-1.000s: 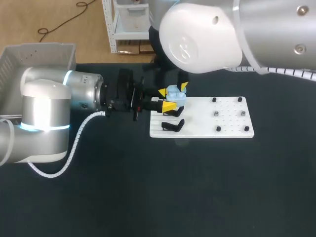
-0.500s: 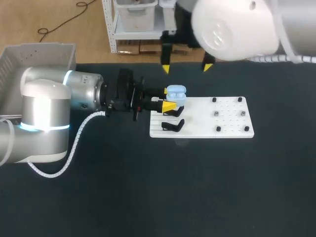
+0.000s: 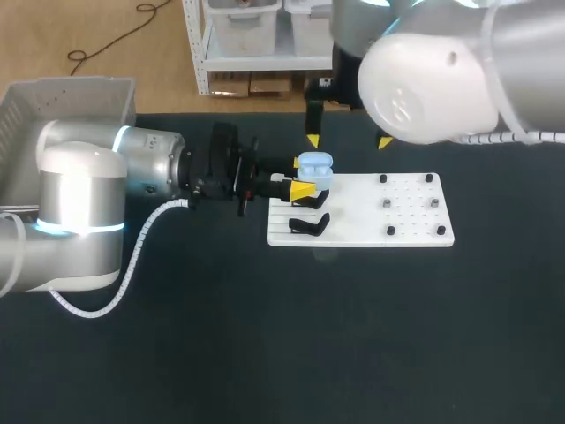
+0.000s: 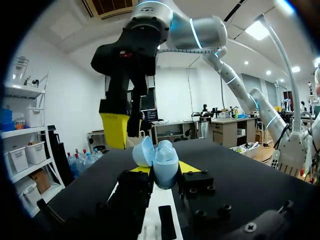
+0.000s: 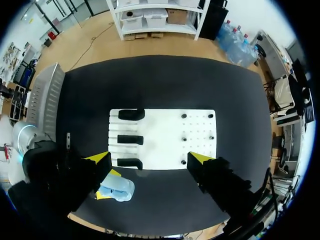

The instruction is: Pick up each earbud case from the left stands, insert the matching earbuds, close the lid, and place the case in the box.

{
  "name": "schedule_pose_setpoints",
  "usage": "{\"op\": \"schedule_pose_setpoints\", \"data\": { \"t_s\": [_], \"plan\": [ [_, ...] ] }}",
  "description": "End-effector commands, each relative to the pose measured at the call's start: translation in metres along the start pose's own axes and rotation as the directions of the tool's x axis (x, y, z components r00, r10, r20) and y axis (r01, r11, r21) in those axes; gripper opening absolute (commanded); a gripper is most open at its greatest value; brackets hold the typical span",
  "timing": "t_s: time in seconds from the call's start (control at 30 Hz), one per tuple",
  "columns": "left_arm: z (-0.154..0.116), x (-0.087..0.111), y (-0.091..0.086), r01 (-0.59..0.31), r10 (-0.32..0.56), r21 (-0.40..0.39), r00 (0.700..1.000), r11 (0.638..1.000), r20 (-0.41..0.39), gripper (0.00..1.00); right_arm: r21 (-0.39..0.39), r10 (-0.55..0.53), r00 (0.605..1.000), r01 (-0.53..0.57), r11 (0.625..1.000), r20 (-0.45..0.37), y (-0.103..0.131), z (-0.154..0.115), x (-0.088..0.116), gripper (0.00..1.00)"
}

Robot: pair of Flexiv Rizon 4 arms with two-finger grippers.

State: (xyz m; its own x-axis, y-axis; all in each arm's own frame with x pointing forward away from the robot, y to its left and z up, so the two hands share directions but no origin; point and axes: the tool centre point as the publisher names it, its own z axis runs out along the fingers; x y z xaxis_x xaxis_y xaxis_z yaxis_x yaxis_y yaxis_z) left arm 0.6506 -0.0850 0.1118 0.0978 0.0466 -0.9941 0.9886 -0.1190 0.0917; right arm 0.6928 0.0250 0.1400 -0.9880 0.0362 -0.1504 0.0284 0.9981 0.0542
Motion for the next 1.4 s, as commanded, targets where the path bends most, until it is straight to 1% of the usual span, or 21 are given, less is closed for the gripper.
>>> {"op": "schedule_pose_setpoints", "data": {
  "t_s": [0.03, 0.3, 0.37, 0.53, 0.6, 0.7, 0.77, 0.83, 0.87, 1.0, 1.1, 1.3, 1.4],
  "plan": [
    [0.000, 0.000, 0.000, -0.001, 0.001, -0.001, 1.000, 1.000, 0.000, 0.00, 0.002, -0.004, 0.999, 0.004, 1.000, -0.039, 0.002, 0.001, 0.000, 1.00],
    [0.000, 0.000, 0.000, -0.001, 0.001, -0.001, 1.000, 1.000, 0.000, 0.00, -0.010, -0.011, 0.997, 0.011, 1.000, -0.082, -0.001, -0.005, 0.024, 1.00],
    [0.000, 0.000, 0.000, -0.001, 0.001, -0.001, 1.000, 1.000, 0.000, 0.00, -0.014, -0.014, 0.995, 0.013, 1.000, -0.096, -0.001, -0.005, 0.027, 1.00],
    [0.000, 0.000, 0.000, -0.001, 0.001, -0.001, 1.000, 1.000, 0.000, 0.00, -0.014, -0.015, 0.995, 0.013, 1.000, -0.100, -0.001, -0.007, 0.032, 1.00],
    [0.000, 0.000, 0.000, -0.001, 0.001, -0.001, 1.000, 1.000, 0.000, 0.00, -0.010, -0.003, 0.999, 0.003, 1.000, -0.046, -0.004, -0.010, 0.032, 1.00],
    [0.000, 0.000, 0.000, -0.001, 0.001, -0.001, 1.000, 1.000, 0.000, 0.00, -0.069, 0.010, 0.997, -0.005, 0.998, 0.080, -0.012, -0.027, 0.033, 1.00],
    [0.000, 0.000, 0.000, -0.001, 0.001, -0.001, 1.000, 1.000, 0.000, 0.00, -0.114, 0.003, 0.988, 0.015, 0.993, 0.154, -0.018, -0.040, 0.034, 1.00],
    [0.000, 0.000, 0.000, -0.001, 0.001, -0.001, 1.000, 1.000, 0.000, 0.00, -0.127, -0.014, 0.972, 0.045, 0.991, 0.235, -0.024, -0.052, 0.036, 1.00],
    [0.000, 0.000, 0.000, -0.001, 0.001, -0.001, 1.000, 1.000, 0.000, 0.00, -0.137, -0.021, 0.970, 0.056, 0.989, 0.243, -0.027, -0.056, 0.038, 1.00],
    [-0.007, -0.013, -0.001, 0.018, -0.020, -0.041, 0.999, 0.999, -0.029, 0.00, -0.177, -0.039, 0.954, 0.095, 0.980, 0.296, -0.037, -0.071, 0.045, 1.00],
    [-0.014, -0.024, -0.001, 0.029, -0.033, -0.080, 0.998, 0.996, -0.049, 0.00, -0.201, -0.051, 0.951, 0.116, 0.973, 0.304, -0.045, -0.074, 0.052, 1.00],
    [-0.026, -0.045, -0.002, 0.055, -0.072, -0.180, 0.994, 0.982, -0.086, 0.00, -0.284, -0.081, 0.953, 0.168, 0.944, 0.293, -0.062, -0.073, 0.065, 1.00],
    [-0.032, -0.053, -0.004, 0.084, -0.111, -0.238, 0.988, 0.968, -0.103, 0.00, -0.290, -0.088, 0.953, 0.175, 0.941, 0.292, -0.064, -0.072, 0.067, 1.00]
  ]
}}
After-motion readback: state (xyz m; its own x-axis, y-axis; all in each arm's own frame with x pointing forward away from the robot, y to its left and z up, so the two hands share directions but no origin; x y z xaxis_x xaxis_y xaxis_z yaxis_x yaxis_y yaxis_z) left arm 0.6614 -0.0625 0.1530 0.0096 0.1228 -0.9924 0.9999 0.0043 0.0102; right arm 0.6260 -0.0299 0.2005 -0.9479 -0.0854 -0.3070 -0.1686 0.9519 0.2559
